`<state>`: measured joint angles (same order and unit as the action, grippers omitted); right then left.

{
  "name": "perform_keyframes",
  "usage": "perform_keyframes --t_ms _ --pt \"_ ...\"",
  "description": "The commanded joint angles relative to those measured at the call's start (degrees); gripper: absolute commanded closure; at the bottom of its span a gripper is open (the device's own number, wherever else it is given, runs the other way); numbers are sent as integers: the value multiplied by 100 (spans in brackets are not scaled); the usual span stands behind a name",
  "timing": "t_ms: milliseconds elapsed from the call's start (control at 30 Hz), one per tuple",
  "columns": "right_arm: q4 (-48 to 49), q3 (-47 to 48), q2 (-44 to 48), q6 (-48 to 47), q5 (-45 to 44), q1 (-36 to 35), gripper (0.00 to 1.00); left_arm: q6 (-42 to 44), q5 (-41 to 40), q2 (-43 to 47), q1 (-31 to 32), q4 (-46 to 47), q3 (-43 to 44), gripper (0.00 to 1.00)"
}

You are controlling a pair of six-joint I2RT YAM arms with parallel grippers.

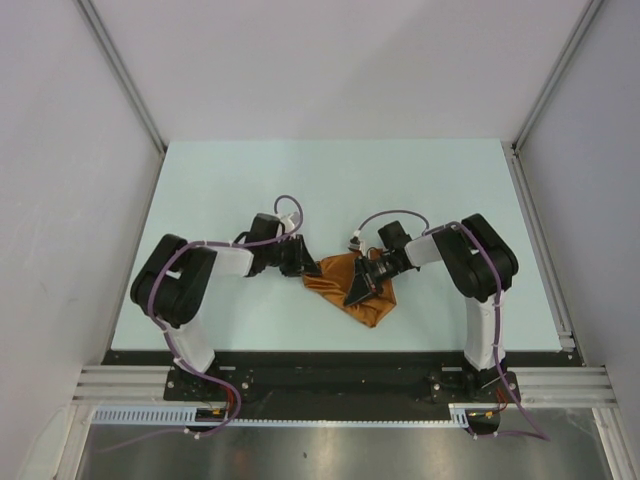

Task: Fold the napkin, place the utensils inside, and roll it up
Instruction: Roll the napkin at the center of the board.

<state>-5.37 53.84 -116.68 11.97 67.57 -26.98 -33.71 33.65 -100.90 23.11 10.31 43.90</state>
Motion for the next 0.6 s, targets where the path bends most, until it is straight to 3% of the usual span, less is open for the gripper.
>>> perform_keyframes --t_ms 0,33,267,367,467,567 --pt "-412 47 -127 -283 -288 26 82 -117 405 -210 149 -38 -268 87" --pt "-430 65 -83 -291 -349 44 81 -144 467 -211 150 -20 -277 100" --pt "-1062 407 978 -327 -1245 35 36 76 89 -87 150 -600 -22 100" --pt "-1265 504 1471 -309 -2105 -43 28 58 80 -131 150 -617 13 100" --pt "-1283 417 2218 -405 -3615 -560 24 49 37 -131 150 -644 40 100" --pt "-1169 215 2711 -651 -6080 -1614 24 67 2 -114 141 -679 66 100"
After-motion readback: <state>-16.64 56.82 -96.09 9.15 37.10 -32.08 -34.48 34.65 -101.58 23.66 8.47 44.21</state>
